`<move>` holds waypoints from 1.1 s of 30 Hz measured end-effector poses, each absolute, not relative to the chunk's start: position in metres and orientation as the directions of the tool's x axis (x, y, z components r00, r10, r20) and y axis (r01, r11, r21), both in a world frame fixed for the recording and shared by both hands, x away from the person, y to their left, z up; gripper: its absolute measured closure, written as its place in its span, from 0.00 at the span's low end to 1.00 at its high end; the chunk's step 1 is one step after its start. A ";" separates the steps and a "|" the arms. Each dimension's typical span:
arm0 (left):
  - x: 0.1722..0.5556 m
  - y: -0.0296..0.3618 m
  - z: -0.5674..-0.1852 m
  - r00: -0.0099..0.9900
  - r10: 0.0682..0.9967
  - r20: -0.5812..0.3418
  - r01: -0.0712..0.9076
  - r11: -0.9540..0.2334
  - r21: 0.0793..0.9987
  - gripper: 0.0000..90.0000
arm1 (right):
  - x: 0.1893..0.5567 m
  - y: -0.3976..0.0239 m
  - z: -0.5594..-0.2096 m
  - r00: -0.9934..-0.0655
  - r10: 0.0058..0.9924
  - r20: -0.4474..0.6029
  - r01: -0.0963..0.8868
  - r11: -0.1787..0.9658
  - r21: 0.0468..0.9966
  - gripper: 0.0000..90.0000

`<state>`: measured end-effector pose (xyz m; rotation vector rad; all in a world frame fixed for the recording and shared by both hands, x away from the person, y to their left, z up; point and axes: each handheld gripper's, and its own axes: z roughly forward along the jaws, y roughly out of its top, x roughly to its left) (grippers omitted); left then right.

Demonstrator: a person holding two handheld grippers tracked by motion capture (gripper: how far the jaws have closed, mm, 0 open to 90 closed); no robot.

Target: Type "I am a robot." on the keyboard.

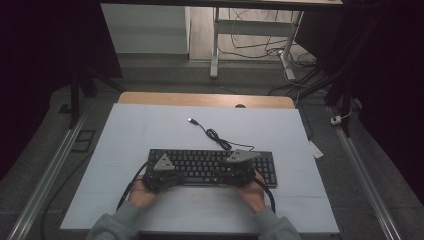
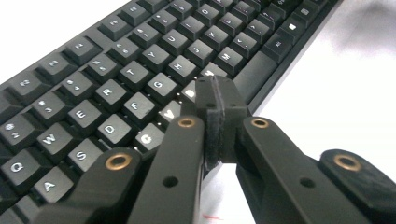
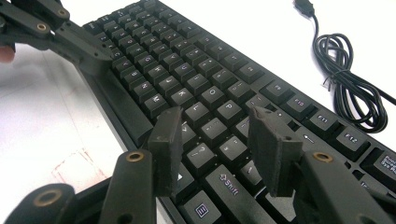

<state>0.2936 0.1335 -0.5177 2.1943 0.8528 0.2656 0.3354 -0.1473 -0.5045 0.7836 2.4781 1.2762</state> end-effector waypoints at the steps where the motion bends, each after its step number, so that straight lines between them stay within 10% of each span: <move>1: 0.293 0.132 -0.519 0.757 0.649 -0.072 0.494 -0.496 0.714 0.99 | 0.335 -0.147 -0.505 -0.826 0.563 0.026 0.349 0.474 0.809 0.61; 26: 0.293 0.147 -0.509 0.719 0.689 -0.085 0.492 -0.419 0.764 0.98 | 0.335 -0.149 -0.504 -0.823 0.567 0.025 0.349 0.471 0.810 0.61; 33: 0.295 0.159 -0.508 0.680 0.725 -0.105 0.523 -0.381 0.762 0.65 | 0.335 -0.151 -0.504 -0.825 0.565 0.023 0.347 0.474 0.809 0.60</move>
